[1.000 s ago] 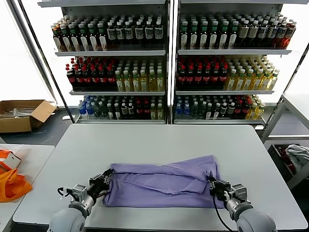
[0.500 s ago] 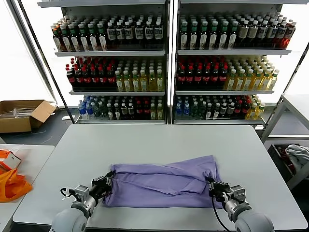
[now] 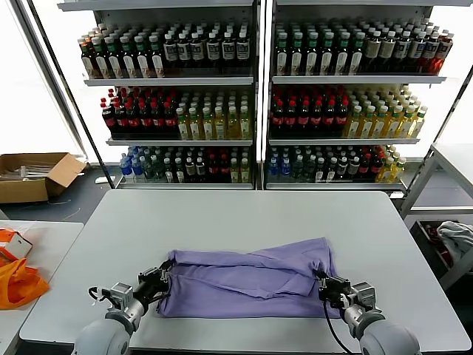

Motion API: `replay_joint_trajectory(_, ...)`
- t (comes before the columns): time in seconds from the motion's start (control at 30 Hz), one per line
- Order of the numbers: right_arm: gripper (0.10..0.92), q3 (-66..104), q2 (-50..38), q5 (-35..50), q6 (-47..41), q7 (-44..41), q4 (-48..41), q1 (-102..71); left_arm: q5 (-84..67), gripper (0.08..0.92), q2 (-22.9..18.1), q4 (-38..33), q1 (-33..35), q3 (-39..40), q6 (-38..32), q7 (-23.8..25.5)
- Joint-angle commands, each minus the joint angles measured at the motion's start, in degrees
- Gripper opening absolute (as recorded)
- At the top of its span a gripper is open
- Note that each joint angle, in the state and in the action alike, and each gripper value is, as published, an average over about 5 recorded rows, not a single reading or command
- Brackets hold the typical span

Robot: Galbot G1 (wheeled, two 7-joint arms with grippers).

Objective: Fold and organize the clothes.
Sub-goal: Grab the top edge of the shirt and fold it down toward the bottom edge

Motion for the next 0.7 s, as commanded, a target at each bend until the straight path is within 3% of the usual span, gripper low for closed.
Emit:
replay_joint_trajectory(0.03, 0.107, 0.6, -0.6, 0.5, 0.0, 0.1, 1.1, -0.7, -0.3, 0.081, 1.5, -4.6, 3.6, -1.2, 0.1, 0.0)
replay_joint_trajectory(0.7, 0.107, 3.4, -1.6, 3.1, 0.0, 1.5, -0.2, -0.8, 1.0, 0.081, 1.1, -8.1, 10.4, -3.3, 0.1, 0.3)
